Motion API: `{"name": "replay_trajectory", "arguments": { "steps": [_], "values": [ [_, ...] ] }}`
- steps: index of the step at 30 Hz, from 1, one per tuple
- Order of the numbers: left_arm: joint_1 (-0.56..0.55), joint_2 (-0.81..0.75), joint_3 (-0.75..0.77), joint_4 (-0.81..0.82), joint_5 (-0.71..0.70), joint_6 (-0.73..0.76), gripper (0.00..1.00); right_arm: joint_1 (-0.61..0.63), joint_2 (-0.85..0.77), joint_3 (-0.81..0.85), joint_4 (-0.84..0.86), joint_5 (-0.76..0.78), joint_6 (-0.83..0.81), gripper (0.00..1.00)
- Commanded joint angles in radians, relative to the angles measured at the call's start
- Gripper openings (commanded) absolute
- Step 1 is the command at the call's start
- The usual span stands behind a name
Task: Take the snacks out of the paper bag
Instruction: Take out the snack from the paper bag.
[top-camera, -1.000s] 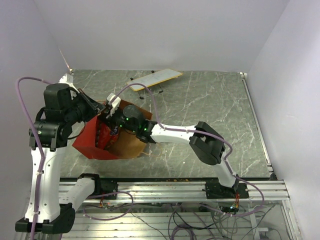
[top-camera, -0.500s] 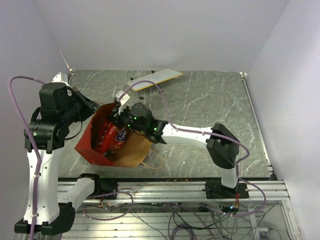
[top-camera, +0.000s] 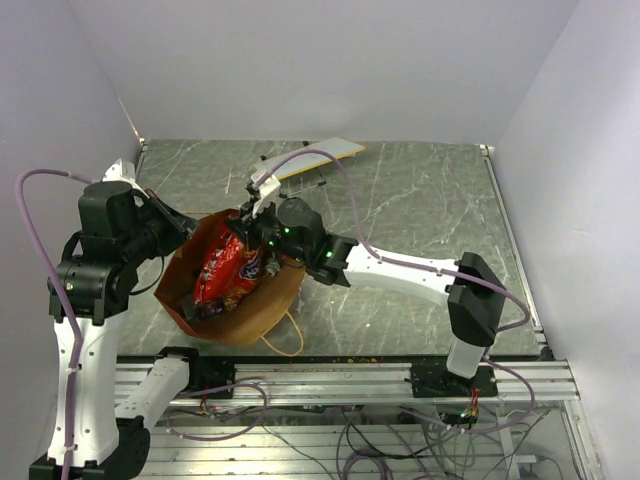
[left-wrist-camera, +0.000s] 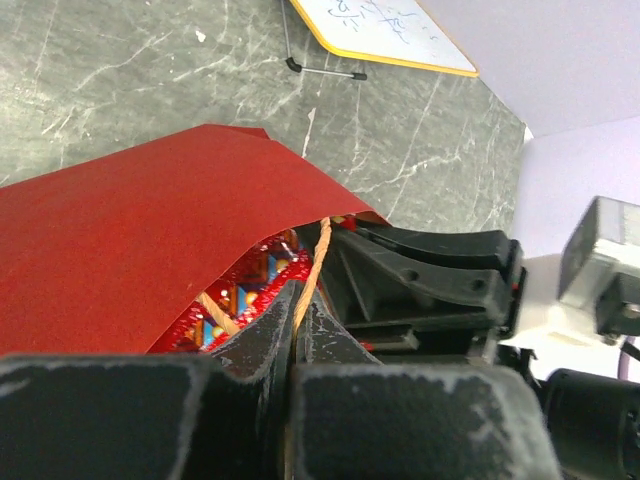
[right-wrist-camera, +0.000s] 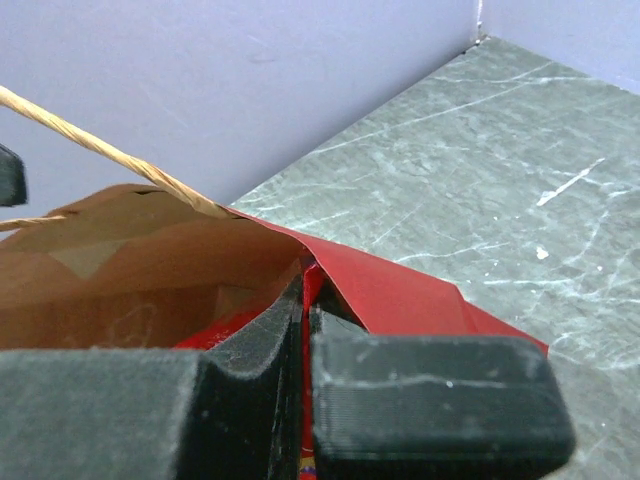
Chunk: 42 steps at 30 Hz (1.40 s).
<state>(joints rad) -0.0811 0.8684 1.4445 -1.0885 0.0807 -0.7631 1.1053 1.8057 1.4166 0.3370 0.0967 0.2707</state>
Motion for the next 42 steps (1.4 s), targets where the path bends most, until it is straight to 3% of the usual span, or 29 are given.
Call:
{"name": "replay_trajectory", "arguments": {
  "steps": [1, 7, 14, 22, 31, 42],
  "values": [
    [-0.002, -0.026, -0.015, 0.033, -0.022, 0.001, 0.07, -0.013, -0.132, 0.0, 0.128, 0.08, 0.03, 0.0],
    [-0.002, -0.025, -0.032, 0.042, -0.007, 0.002, 0.07, -0.012, -0.166, 0.008, 0.086, 0.067, 0.033, 0.0],
    [-0.002, -0.018, -0.033, 0.057, 0.011, 0.001, 0.07, -0.012, -0.158, 0.039, 0.126, -0.24, 0.004, 0.0],
    [-0.002, -0.016, 0.0, 0.04, -0.037, 0.014, 0.07, -0.012, -0.164, 0.141, 0.108, -0.294, 0.064, 0.0],
    [-0.002, -0.03, -0.001, 0.051, -0.049, 0.015, 0.07, -0.011, -0.291, 0.188, -0.03, -0.169, 0.008, 0.0],
    [-0.002, -0.031, -0.023, 0.083, 0.003, 0.009, 0.07, -0.011, -0.507, 0.244, -0.261, 0.171, -0.003, 0.0]
  ]
}}
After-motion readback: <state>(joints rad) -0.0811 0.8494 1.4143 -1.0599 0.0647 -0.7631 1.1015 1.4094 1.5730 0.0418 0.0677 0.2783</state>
